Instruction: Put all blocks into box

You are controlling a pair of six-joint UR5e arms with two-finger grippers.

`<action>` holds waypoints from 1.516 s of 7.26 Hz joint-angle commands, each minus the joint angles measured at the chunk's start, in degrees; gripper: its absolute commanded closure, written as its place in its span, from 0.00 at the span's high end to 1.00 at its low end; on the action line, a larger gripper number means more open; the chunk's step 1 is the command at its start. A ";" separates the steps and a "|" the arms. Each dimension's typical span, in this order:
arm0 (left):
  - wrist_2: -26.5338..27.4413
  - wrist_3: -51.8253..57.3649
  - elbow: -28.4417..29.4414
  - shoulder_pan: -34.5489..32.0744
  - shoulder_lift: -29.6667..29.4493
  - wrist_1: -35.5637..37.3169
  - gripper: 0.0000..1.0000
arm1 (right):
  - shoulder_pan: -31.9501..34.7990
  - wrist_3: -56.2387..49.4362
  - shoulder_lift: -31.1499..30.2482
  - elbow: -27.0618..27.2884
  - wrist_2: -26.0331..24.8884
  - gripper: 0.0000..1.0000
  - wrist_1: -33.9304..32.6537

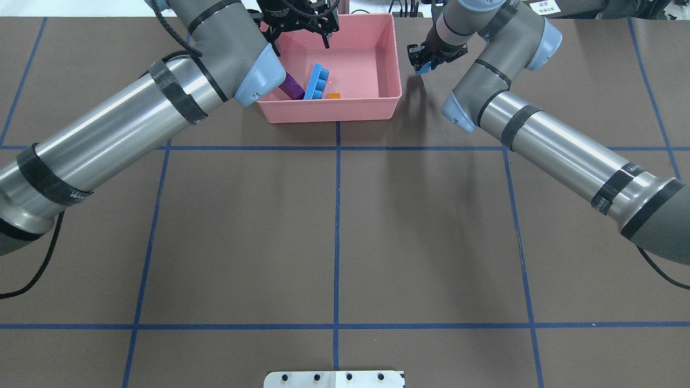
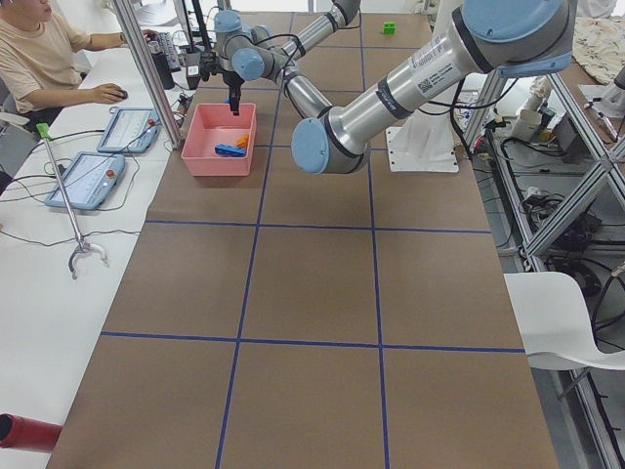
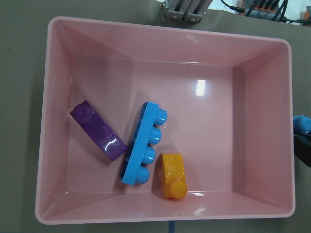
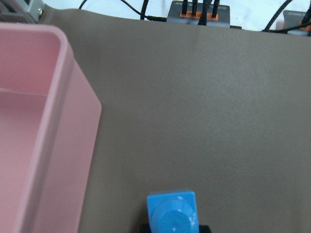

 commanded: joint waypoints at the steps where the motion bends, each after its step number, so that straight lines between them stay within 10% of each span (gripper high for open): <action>1: -2.40 7.14 -9.75 -0.25 8.15 1.08 1.00 | 1.41 0.06 0.27 9.79 0.77 0.00 -12.14; 7: -4.27 12.20 -12.18 -2.18 9.96 4.87 1.00 | -2.08 10.33 8.34 9.60 -2.63 0.00 -17.66; 8: -4.35 12.20 -12.18 -2.18 9.96 4.87 1.00 | -2.97 11.30 8.80 9.49 -2.92 0.32 -17.66; 9: -4.36 12.29 -12.09 -2.10 9.96 4.78 1.00 | -3.59 12.18 8.80 9.49 -3.18 0.98 -17.66; 11: -4.36 12.29 -14.53 -2.27 12.91 4.87 1.00 | -2.63 12.99 8.45 9.93 -1.35 0.99 -18.70</action>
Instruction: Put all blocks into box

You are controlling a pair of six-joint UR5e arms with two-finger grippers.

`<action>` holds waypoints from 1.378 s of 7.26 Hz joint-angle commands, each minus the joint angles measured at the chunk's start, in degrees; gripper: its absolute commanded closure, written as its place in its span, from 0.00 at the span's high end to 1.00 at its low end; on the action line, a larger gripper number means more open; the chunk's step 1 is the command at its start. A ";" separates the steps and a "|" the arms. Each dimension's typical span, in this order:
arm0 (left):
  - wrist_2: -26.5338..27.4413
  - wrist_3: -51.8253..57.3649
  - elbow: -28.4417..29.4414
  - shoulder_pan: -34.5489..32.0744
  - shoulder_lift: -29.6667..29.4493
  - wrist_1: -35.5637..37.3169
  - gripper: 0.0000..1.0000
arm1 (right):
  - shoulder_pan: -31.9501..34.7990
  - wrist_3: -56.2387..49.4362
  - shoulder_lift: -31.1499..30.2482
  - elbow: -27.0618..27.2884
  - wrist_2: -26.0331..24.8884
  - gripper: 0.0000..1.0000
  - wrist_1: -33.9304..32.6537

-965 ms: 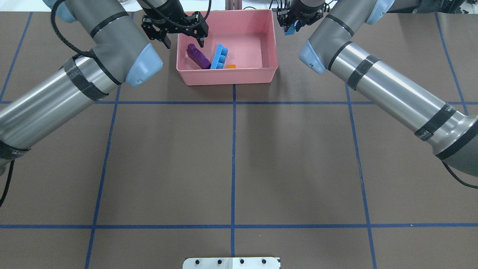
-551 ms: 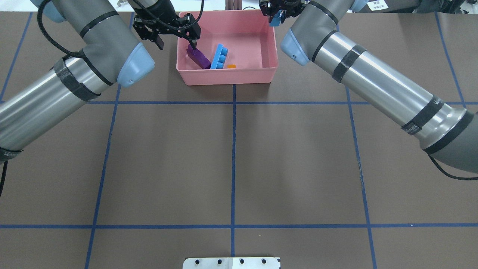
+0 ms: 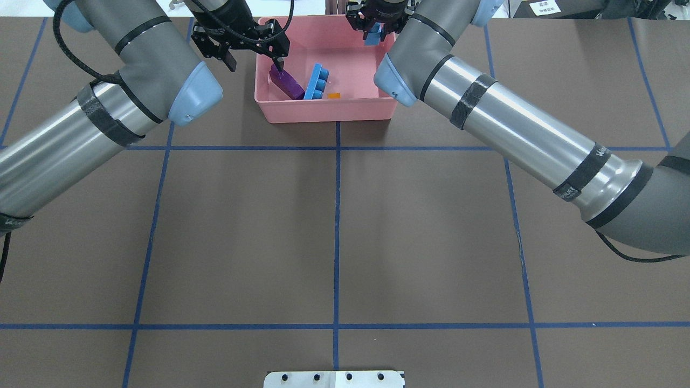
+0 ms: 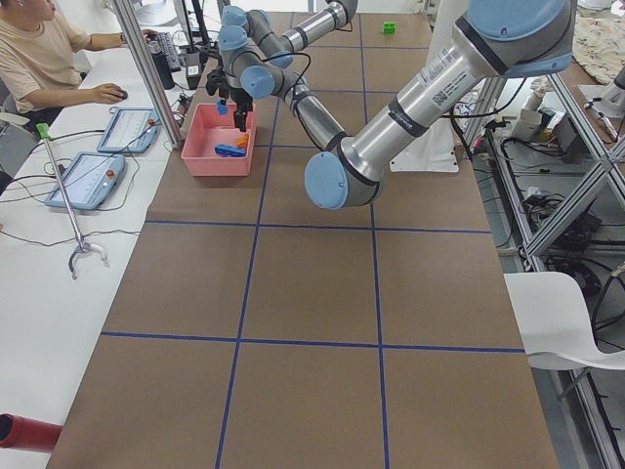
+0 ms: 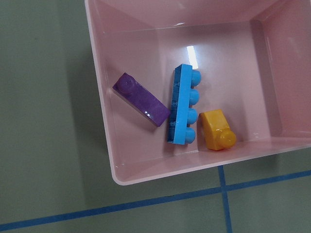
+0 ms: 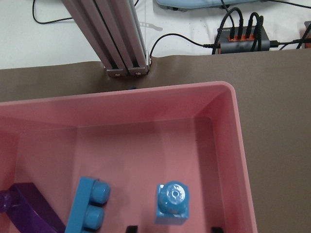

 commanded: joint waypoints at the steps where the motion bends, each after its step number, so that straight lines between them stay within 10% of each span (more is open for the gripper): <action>1: 0.17 3.62 -4.40 -2.62 6.25 0.02 1.00 | 1.68 -0.18 -0.12 1.48 3.76 0.99 -3.88; 5: 0.08 40.22 -11.72 -14.92 16.63 14.95 1.00 | 4.67 -11.58 -6.85 24.88 7.12 0.99 -28.99; 10: -0.18 52.42 -11.20 -30.65 34.56 12.69 1.00 | 14.77 -30.91 -41.45 54.89 13.80 0.99 -32.65</action>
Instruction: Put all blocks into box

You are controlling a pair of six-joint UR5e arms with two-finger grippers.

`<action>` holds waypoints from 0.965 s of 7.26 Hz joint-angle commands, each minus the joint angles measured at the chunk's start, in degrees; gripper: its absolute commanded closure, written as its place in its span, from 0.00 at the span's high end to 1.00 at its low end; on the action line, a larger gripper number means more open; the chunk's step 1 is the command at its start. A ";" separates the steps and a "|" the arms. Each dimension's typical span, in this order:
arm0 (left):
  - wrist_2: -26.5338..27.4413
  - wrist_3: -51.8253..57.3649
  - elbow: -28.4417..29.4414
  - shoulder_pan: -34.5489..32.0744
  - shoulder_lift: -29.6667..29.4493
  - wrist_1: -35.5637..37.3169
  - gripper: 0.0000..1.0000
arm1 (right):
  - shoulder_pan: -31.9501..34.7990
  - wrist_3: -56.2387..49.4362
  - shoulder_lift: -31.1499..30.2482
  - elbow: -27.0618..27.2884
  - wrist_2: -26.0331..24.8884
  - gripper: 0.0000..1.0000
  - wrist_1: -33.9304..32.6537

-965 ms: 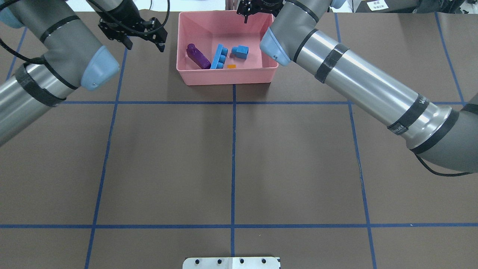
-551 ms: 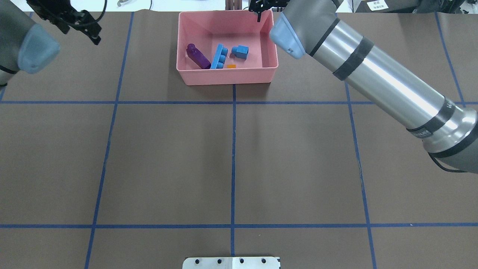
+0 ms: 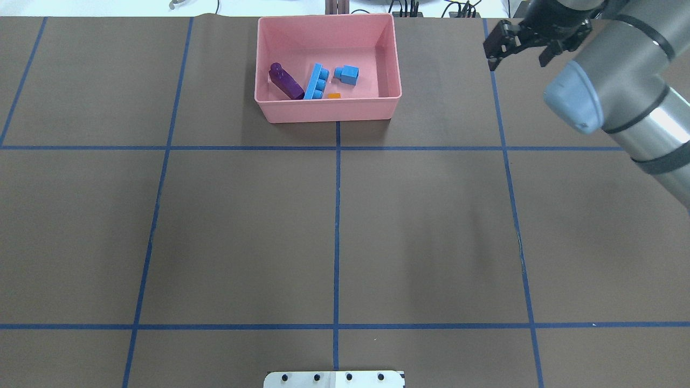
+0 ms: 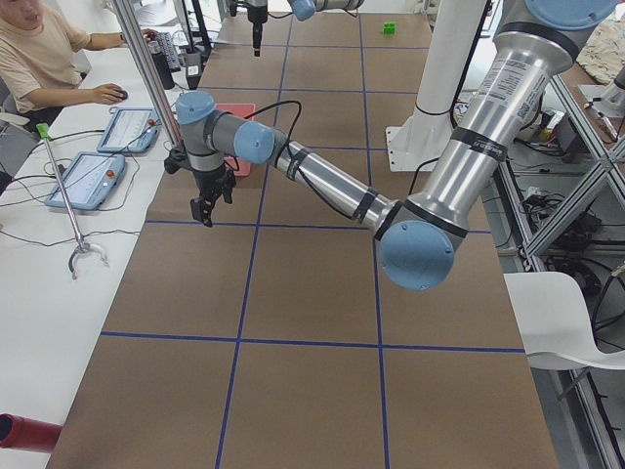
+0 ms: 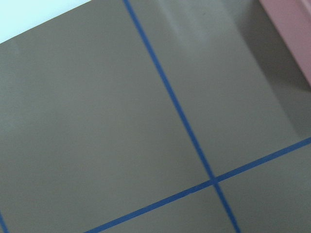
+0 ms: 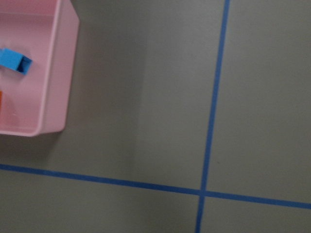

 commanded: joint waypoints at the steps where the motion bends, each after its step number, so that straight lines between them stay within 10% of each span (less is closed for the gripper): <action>1: 0.09 8.94 0.60 -4.64 5.58 -2.24 1.00 | 5.23 -9.65 -15.52 9.58 0.96 0.99 -0.07; 7: -5.09 10.50 -0.19 -8.08 14.48 -3.30 1.00 | 18.69 -37.97 -41.56 15.75 3.86 1.00 0.63</action>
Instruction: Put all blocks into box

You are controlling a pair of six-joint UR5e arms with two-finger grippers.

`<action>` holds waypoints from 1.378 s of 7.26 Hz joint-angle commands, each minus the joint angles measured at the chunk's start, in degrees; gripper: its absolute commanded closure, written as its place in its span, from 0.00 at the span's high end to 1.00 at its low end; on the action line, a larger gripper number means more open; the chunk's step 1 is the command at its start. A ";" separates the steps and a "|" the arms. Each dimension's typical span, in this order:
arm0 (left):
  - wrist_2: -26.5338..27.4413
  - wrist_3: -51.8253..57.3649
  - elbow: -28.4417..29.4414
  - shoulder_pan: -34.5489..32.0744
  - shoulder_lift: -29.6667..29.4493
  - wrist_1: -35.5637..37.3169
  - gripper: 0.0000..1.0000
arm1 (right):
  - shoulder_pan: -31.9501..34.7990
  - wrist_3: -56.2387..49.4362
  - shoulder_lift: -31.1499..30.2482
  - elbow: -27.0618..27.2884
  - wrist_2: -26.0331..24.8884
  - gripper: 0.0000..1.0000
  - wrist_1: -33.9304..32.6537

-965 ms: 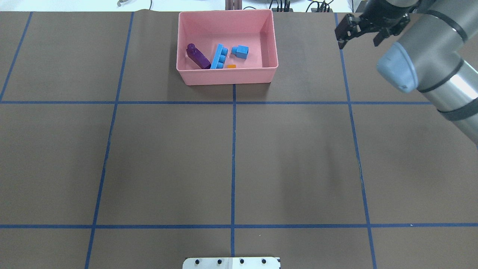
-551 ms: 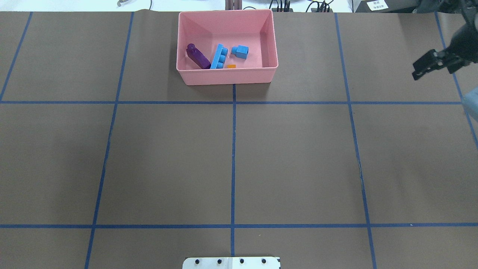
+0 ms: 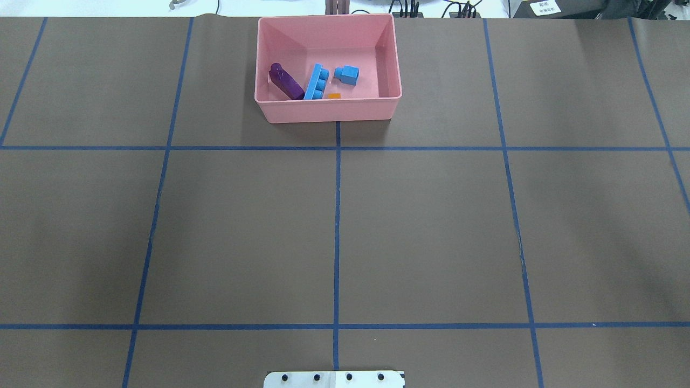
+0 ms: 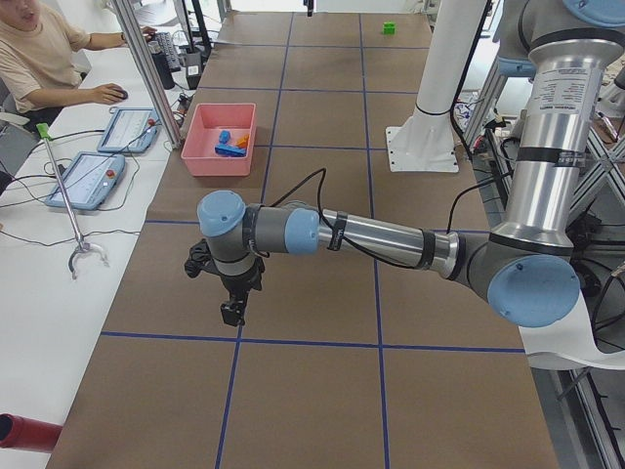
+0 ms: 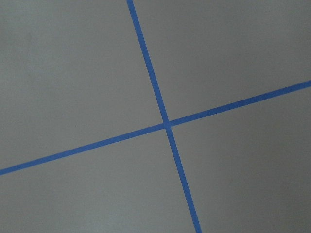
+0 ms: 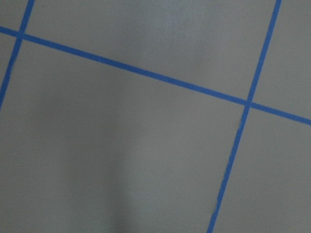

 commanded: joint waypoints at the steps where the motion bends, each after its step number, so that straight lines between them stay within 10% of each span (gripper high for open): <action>1: -0.94 0.01 -0.24 -0.11 0.56 -0.10 1.00 | 4.46 -5.98 -9.37 2.53 0.49 1.00 0.02; 7: -0.94 -0.07 -1.38 -0.11 1.35 -0.10 1.00 | 8.79 -18.92 -26.44 -0.88 -0.30 1.00 0.89; 10: -0.94 -0.07 -4.71 -0.11 4.06 -0.10 1.00 | 8.79 -19.80 -30.33 -11.13 -0.12 1.00 14.91</action>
